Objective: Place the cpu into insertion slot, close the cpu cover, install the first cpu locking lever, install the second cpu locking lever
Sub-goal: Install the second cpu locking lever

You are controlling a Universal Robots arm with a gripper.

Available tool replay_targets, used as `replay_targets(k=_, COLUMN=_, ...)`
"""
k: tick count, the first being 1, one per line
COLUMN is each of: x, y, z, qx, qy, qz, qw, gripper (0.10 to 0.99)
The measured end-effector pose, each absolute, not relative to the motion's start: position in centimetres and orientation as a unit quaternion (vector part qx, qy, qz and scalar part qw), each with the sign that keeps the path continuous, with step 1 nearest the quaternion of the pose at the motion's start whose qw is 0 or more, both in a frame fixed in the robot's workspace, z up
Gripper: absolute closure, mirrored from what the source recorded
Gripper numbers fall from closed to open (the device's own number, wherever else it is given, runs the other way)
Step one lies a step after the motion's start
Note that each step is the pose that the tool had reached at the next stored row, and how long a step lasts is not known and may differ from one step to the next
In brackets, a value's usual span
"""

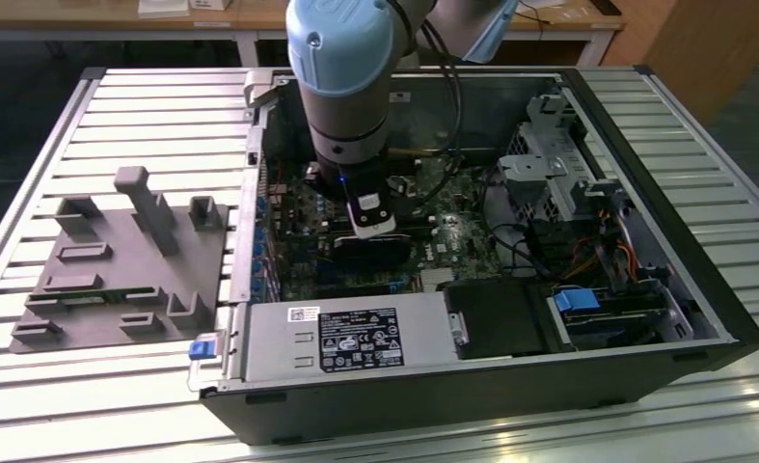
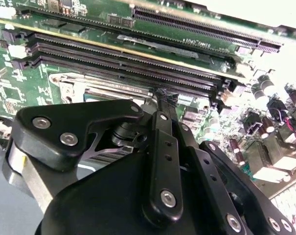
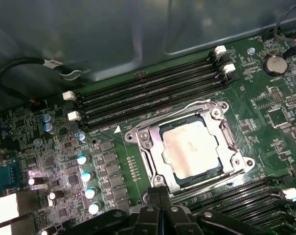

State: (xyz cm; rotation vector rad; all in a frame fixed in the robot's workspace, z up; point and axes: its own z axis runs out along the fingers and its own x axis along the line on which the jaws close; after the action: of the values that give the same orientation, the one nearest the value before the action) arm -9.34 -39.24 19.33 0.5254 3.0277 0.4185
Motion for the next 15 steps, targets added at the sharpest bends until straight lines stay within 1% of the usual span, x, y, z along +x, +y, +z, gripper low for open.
replay_targets(k=6, x=-9.34, y=-39.23, z=19.61, qx=0.169, qy=0.976, qz=0.135, qw=0.021, gripper=0.984)
replay_targets(k=15, x=-9.53, y=-39.24, z=19.02, qx=0.169, qy=0.976, qz=0.136, qw=0.025, gripper=0.984)
